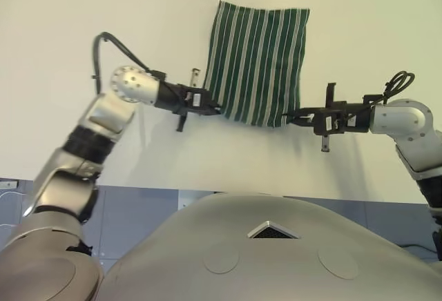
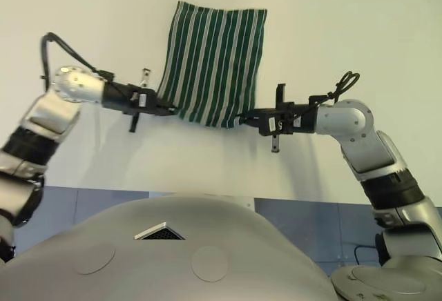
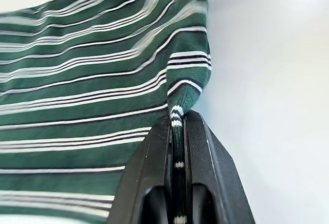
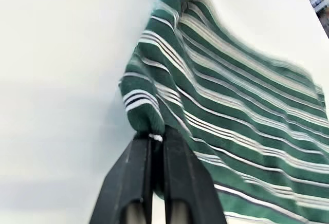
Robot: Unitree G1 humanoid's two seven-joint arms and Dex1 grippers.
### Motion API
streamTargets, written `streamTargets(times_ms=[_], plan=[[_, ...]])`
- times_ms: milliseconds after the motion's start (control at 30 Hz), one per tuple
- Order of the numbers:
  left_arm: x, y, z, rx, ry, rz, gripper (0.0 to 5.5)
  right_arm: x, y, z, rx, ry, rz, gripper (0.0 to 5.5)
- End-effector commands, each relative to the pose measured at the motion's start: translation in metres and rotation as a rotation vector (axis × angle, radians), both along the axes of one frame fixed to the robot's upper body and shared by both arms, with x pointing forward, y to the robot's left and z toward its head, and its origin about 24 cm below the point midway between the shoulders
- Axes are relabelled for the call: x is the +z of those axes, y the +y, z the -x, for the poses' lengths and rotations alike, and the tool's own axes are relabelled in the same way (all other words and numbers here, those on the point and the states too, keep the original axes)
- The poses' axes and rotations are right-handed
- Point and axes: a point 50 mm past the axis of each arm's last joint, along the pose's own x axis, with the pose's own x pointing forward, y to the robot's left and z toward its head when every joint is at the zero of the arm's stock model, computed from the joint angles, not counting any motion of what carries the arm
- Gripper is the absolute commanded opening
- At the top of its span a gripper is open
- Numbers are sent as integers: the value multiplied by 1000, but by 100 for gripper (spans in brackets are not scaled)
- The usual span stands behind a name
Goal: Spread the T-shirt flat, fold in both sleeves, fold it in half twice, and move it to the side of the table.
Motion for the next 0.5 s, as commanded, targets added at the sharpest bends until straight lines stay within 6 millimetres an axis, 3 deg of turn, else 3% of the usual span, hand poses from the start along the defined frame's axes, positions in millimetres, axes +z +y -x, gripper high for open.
streamTargets(times_ms=[33,100,233,300,500], plan=[[56,-6,20,-46,118,86,2,47,7,9,42,202,-158,6],[61,-3,7,-7,133,57,2,53,2,-13,-20,242,-181,6],[51,-8,-58,168,86,48,2,43,-19,-51,-199,354,-211,6],[37,-11,-80,235,68,34,1,34,-28,-68,-284,408,-213,6],[9,-30,-117,365,34,51,1,7,-30,-104,-495,438,-202,6]])
